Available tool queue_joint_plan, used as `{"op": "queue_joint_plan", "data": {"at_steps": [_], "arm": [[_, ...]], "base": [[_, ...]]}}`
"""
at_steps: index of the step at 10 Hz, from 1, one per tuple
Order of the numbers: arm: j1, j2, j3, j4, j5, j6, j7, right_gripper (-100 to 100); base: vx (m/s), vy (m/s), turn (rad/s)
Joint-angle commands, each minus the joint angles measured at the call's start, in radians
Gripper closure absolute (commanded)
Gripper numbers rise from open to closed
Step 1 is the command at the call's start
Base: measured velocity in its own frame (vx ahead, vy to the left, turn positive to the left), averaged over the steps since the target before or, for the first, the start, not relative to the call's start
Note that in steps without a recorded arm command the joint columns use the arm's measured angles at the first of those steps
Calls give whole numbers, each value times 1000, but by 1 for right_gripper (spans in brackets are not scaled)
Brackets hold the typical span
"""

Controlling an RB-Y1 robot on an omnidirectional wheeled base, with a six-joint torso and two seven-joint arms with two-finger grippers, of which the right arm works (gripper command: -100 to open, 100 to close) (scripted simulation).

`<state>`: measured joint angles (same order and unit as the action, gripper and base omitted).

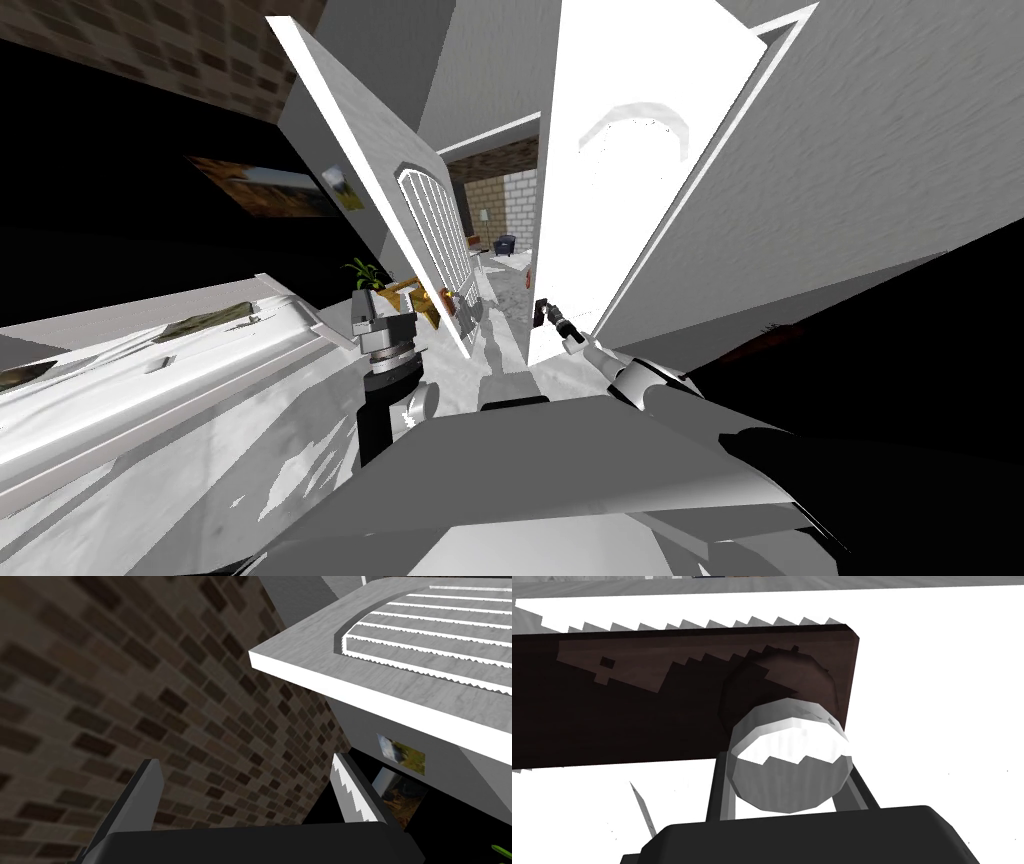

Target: Pull the door open

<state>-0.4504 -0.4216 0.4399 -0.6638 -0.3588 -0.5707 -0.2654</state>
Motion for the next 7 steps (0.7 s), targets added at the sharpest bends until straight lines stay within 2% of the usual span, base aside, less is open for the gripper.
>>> {"op": "queue_joint_plan", "data": {"at_steps": [1, 3, 7], "arm": [[9, -6, 31, -20, 2, -6, -14, 100], [10, -15, 52, -29, 2, -13, -27, 100], [14, -41, 114, -55, 2, -35, -66, 100]], "base": [[-194, -110, 84], [-152, -113, 40], [-142, -139, 73]]}}
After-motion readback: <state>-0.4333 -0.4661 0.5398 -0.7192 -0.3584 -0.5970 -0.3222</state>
